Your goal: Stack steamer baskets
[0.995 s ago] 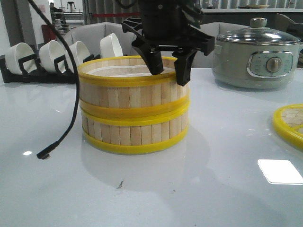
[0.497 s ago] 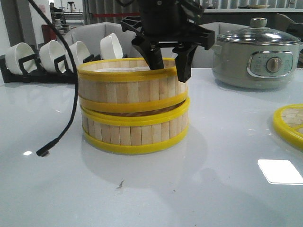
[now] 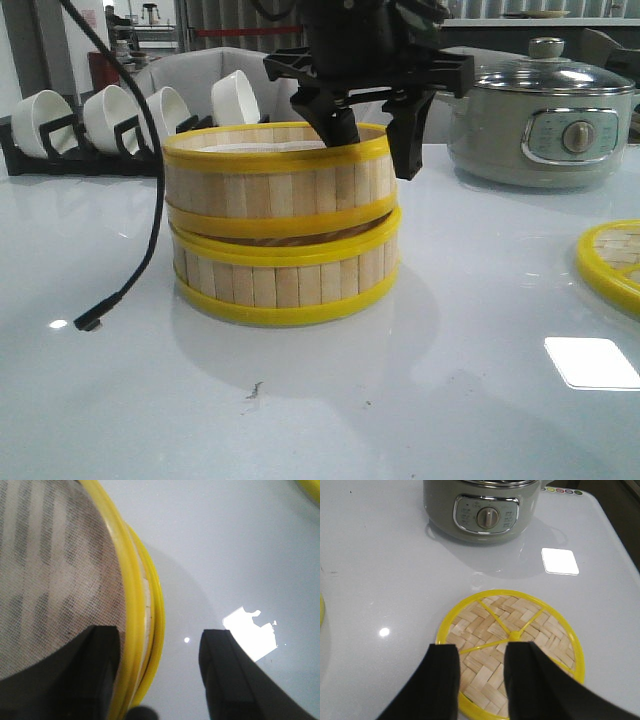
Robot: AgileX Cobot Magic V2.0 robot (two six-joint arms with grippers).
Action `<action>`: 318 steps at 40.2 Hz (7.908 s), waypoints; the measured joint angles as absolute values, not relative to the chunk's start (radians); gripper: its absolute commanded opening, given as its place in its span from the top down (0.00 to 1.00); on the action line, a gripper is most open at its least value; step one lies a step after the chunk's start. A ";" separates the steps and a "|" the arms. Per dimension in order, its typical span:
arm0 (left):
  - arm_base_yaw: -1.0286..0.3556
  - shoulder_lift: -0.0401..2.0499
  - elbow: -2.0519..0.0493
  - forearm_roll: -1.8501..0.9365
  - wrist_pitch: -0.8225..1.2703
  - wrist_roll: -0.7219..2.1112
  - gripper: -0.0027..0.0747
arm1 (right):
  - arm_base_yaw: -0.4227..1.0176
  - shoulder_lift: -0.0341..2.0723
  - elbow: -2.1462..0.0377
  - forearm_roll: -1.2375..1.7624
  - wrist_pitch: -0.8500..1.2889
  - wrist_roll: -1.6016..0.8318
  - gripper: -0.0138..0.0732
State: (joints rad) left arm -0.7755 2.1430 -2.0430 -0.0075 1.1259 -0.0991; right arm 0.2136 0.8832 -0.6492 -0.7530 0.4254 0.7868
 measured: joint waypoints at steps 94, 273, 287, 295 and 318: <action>-0.818 2.143 -2.043 0.020 1.137 -0.099 0.33 | 0.214 0.940 -0.649 -0.753 0.381 0.787 0.45; -0.376 0.462 -0.913 0.255 1.016 -0.228 0.86 | 0.214 0.988 -0.649 -0.752 0.201 0.787 0.45; -0.376 0.462 -0.913 0.255 1.016 -0.228 0.86 | 0.214 0.988 -0.649 -0.659 0.339 0.787 0.45; -0.376 0.462 -0.913 0.255 1.015 -0.228 0.86 | 0.214 0.988 -0.649 -0.577 0.431 0.787 0.45; -0.376 0.462 -0.913 0.255 1.013 -0.228 0.86 | 0.091 1.266 -0.917 -0.558 0.601 0.735 0.57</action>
